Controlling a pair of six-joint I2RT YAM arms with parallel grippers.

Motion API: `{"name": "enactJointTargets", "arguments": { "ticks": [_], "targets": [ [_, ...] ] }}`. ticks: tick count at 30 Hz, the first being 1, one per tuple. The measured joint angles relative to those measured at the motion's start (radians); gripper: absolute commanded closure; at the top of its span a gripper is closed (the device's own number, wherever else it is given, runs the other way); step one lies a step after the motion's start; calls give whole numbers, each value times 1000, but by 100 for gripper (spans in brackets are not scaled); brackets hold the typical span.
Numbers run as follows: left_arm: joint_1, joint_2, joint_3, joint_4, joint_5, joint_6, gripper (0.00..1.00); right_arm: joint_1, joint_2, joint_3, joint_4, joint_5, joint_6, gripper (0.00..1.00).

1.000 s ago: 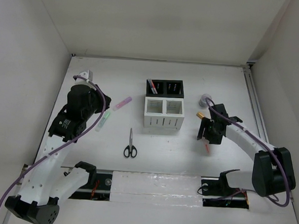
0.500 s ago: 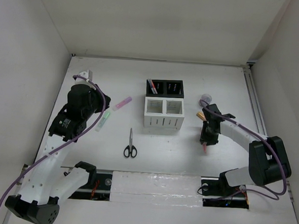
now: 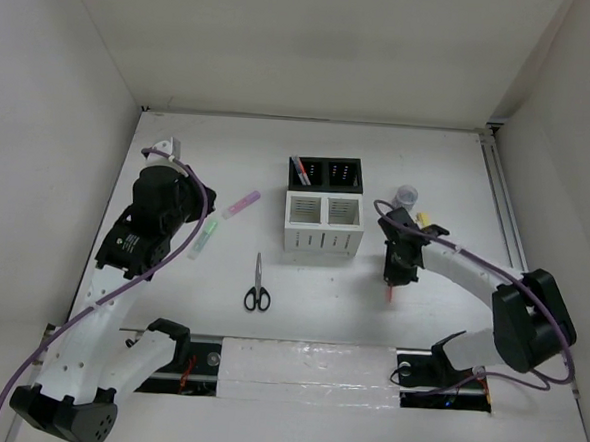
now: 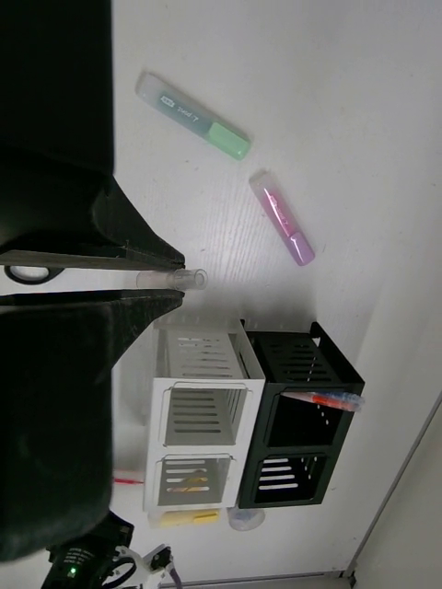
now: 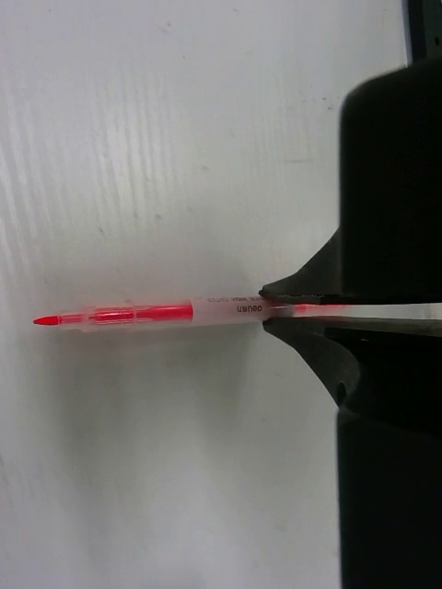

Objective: Sort the stationery into containers
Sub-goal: Pick up the pen from the center of the board.

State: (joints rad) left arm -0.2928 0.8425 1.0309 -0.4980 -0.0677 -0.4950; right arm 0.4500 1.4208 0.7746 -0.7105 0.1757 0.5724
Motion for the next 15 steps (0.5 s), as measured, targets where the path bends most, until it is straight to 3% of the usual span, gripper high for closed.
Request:
{"name": "enactJointTargets", "arguments": {
  "ticks": [3,10,15],
  "targets": [
    [4,0,6,2,23,0,100,91,-92,34,-37,35,45,100],
    [8,9,53,66,173,-8,100,254,-484,140,-67,118,171,100],
    [9,-3,69,183,326,-15,100,365,-601,124,2,64,192,100]
  ]
}}
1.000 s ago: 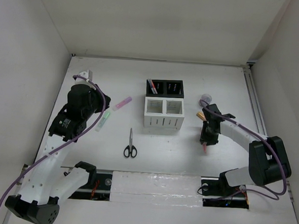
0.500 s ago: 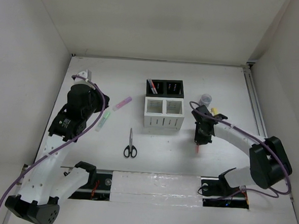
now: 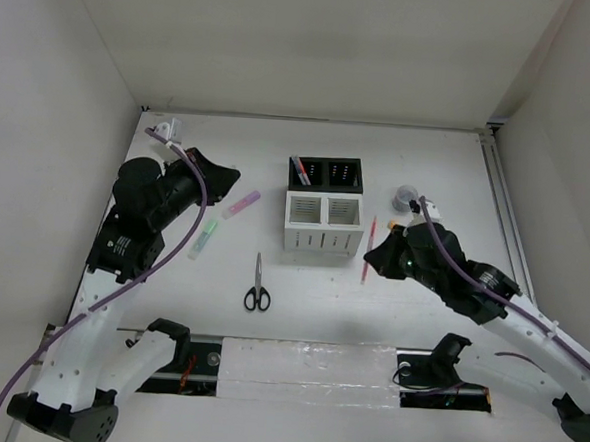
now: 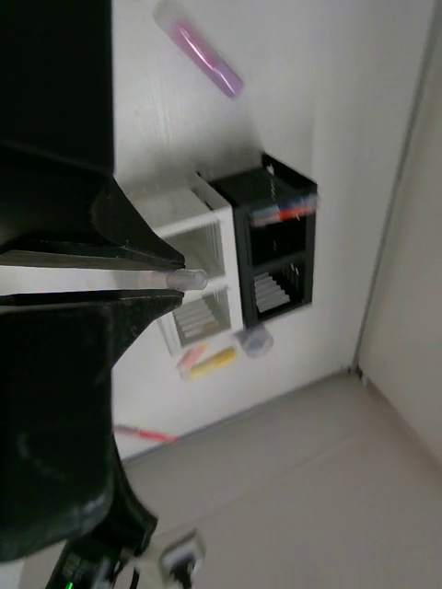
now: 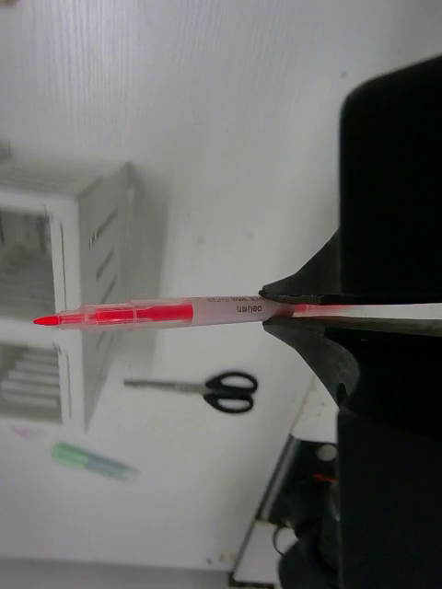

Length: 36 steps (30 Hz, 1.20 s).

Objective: Sort the stationery into containers
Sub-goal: Pick up the pen from the center of the board, then close the pen cap on the pen.

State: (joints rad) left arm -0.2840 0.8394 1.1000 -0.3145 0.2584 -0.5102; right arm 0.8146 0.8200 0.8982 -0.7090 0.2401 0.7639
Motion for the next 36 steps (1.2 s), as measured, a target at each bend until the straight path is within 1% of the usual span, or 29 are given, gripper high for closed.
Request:
{"name": "enactJointTargets", "arguments": {
  "ticks": [3,5,6,8,11,15,18,24,28,36],
  "targets": [
    [0,-40,-5,103,100,-21,100,65,13,-27,135,-82,-17,100],
    [0,-71,-6,176,160,-32,100,129,58,-30,242,-122,-42,100],
    [0,-88,-6,240,202,-42,100,175,103,-30,333,-166,-66,100],
    [0,-103,-18,308,246,-62,100,216,146,-28,426,-209,-100,100],
    [0,-113,-62,425,311,-98,100,257,211,-27,564,-269,-151,100],
    [0,-114,-129,496,370,-124,100,282,239,-27,706,-369,-201,100],
    [0,-110,-161,543,417,-141,100,286,247,-26,811,-416,-219,100],
    [0,-109,-200,595,498,-166,100,288,274,-24,898,-444,-254,100],
    [0,-111,-202,624,526,-173,100,291,283,-19,906,-438,-276,100],
    [0,-117,-204,632,550,-179,100,290,308,8,918,-431,-303,100]
  ]
}}
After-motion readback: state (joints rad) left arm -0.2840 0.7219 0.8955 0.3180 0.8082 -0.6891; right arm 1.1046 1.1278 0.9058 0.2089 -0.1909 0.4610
